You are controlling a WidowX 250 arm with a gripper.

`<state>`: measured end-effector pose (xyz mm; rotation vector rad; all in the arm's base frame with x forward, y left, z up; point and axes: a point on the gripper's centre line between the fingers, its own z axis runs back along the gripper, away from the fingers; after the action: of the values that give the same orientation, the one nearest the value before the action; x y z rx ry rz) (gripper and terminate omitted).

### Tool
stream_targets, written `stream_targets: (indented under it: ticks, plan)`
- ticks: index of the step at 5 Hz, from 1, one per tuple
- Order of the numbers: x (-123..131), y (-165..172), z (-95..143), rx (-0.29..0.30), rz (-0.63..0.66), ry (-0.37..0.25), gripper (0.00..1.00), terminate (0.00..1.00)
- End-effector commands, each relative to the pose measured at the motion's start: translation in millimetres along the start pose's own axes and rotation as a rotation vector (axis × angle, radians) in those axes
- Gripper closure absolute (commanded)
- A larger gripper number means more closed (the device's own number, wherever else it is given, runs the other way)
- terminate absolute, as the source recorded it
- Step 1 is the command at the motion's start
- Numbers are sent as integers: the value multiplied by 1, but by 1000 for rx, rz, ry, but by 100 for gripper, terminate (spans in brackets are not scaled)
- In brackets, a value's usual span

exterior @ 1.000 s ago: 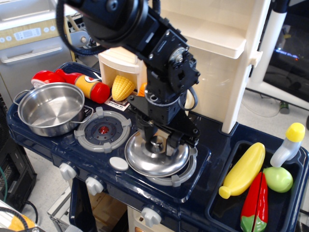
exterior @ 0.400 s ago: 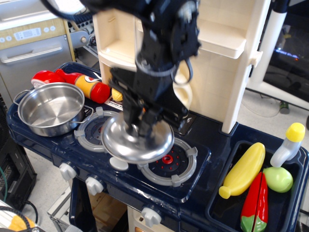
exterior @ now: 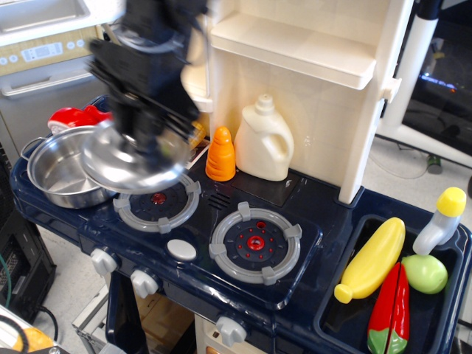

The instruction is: Put lid on pot or pan

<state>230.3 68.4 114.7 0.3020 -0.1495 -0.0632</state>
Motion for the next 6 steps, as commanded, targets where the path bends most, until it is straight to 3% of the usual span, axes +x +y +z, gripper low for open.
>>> stream_targets:
  ticks: [1, 4, 5, 6]
  plan:
    - [1, 49, -33, -25, -5, -77, 100, 0]
    - [-7, 71, -51, -61, -19, -156, 100, 0]
    - [-7, 73, -53, -115, -44, -181, 0, 0]
    - [-7, 73, -53, -115, -44, -181, 0, 0]
